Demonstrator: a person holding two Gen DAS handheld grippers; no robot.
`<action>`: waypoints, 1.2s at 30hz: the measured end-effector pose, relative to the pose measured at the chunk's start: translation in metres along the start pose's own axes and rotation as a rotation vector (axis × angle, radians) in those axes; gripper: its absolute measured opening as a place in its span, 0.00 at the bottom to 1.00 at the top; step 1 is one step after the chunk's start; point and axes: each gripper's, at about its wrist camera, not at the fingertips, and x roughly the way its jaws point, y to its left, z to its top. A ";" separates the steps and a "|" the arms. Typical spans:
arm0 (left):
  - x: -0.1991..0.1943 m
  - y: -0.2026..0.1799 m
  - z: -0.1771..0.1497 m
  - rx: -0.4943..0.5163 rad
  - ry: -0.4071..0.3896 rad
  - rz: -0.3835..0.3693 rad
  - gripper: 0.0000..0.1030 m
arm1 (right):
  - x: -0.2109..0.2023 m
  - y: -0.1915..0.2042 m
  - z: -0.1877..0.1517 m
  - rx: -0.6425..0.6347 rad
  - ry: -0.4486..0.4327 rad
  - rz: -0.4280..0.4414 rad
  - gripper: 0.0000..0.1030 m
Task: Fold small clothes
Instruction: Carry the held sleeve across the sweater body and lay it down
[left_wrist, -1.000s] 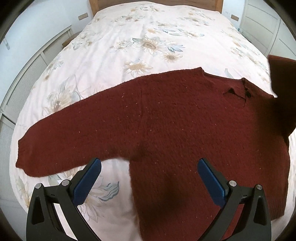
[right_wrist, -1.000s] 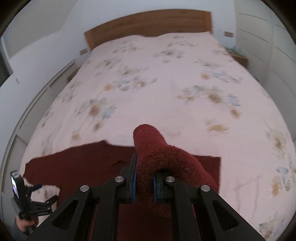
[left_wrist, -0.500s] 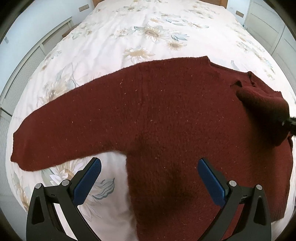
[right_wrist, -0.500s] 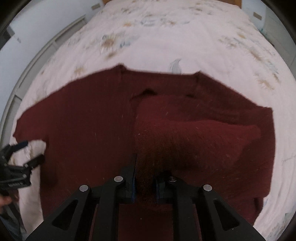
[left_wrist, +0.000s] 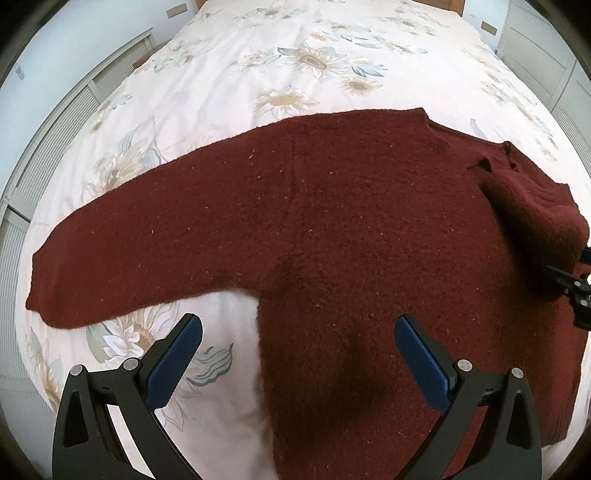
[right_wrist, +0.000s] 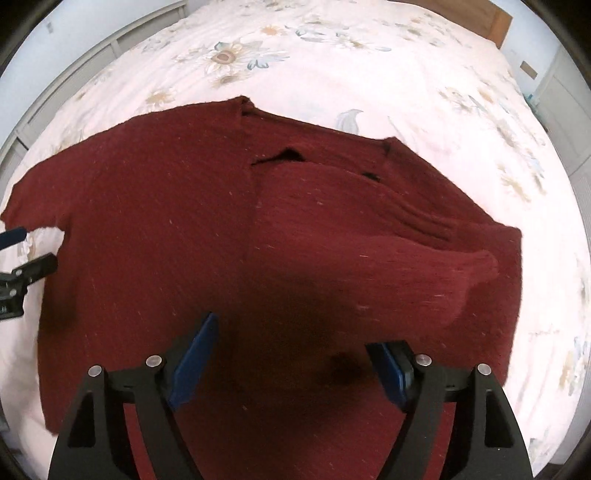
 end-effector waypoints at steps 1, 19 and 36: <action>0.000 -0.001 0.000 0.001 0.000 -0.002 0.99 | -0.002 -0.002 -0.004 0.004 0.003 0.000 0.79; -0.002 -0.073 0.014 0.193 -0.034 -0.074 0.99 | -0.046 -0.113 -0.088 0.246 -0.024 -0.066 0.82; 0.001 -0.228 0.045 0.521 -0.081 -0.176 0.99 | -0.041 -0.189 -0.140 0.457 -0.011 -0.085 0.82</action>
